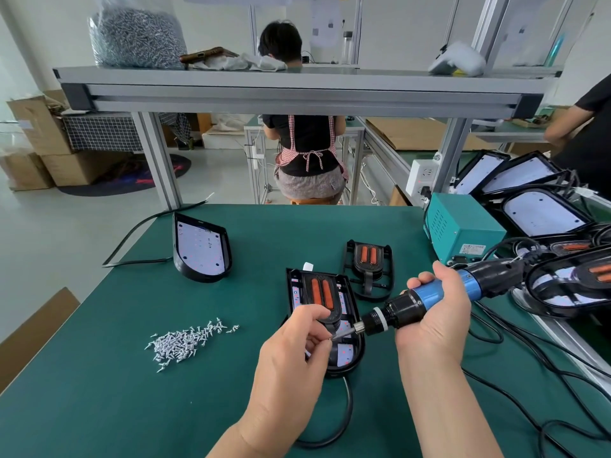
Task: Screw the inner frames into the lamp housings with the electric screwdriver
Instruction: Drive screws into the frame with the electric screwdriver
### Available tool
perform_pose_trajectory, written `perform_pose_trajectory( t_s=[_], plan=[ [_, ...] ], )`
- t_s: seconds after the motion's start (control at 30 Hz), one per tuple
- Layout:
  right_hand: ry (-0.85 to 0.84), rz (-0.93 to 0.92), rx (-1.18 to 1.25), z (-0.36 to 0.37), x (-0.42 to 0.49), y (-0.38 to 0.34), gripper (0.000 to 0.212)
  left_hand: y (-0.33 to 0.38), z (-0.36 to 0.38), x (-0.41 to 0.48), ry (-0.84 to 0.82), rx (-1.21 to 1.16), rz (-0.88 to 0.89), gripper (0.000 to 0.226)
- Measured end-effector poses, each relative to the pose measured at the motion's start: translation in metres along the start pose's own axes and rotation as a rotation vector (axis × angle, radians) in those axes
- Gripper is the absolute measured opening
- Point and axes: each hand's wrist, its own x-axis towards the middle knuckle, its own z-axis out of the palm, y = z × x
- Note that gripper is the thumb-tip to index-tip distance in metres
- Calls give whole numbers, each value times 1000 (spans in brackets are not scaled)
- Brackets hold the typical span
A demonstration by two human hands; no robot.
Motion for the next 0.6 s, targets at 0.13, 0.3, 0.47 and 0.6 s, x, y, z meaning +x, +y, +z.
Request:
perform_pose_trajectory(
  t_s=[0.13, 0.3, 0.47, 0.6],
  plan=[
    [76, 19, -24, -1, 1, 1, 16, -2, 6, -2, 100, 112, 205, 51],
    [119, 27, -60, -9, 4, 4, 15, -12, 13, -3, 106, 161, 253, 59],
    [111, 18, -39, -9, 10, 0, 17, -13, 12, -2, 63, 158, 159, 47],
    [97, -87, -37, -5, 19, -11, 17, -23, 5, 8, 175, 180, 11, 40]
  ],
)
